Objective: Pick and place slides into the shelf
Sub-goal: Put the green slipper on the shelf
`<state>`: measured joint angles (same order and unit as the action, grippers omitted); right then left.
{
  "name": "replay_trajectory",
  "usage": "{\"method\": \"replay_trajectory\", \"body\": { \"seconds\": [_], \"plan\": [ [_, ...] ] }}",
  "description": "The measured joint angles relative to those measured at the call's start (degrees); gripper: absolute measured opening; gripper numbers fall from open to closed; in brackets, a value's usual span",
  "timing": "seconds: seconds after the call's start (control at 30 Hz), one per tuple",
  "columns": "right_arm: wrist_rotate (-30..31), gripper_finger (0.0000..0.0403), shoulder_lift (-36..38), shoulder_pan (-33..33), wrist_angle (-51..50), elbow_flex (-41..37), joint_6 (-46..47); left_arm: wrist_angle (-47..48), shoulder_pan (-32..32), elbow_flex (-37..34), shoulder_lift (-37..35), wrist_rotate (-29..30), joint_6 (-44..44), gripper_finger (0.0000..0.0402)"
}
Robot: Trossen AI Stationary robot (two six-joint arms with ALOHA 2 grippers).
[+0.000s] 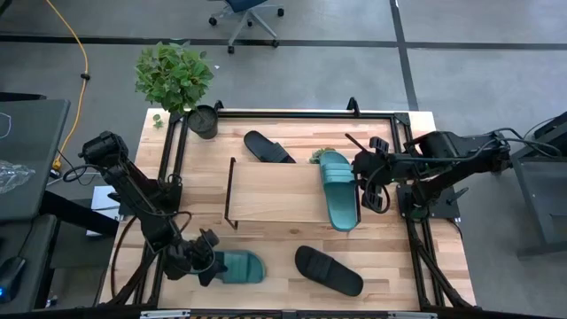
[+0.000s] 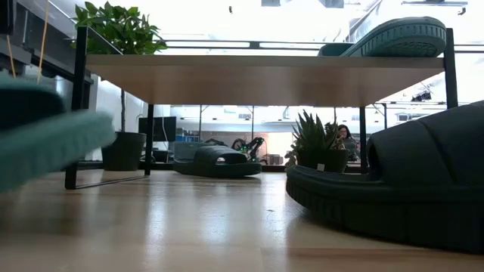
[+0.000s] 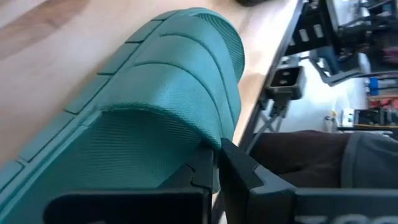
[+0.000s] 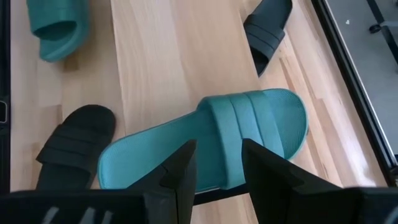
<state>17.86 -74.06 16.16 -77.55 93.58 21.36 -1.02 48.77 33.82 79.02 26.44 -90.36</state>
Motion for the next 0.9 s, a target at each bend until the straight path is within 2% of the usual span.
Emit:
{"method": "replay_trajectory", "body": {
  "seconds": [0.27, 0.57, 0.9],
  "plan": [
    [0.1, 0.0118, 0.0, 0.0, 0.0, 0.0, 0.0, -9.5, 0.0, 0.4, 0.0, 0.1, 4.7, 0.0002],
    [0.0, 0.0118, 0.0, 0.0, 0.0, 0.0, 0.1, -9.4, 0.0, 7.6, 0.0, 0.3, 10.4, 0.0001],
    [0.0, 0.0118, 0.0, 0.0, 1.1, 0.0, 1.7, -0.4, -0.1, 18.1, 0.0, 15.4, 10.5, 0.0]
  ]
}}
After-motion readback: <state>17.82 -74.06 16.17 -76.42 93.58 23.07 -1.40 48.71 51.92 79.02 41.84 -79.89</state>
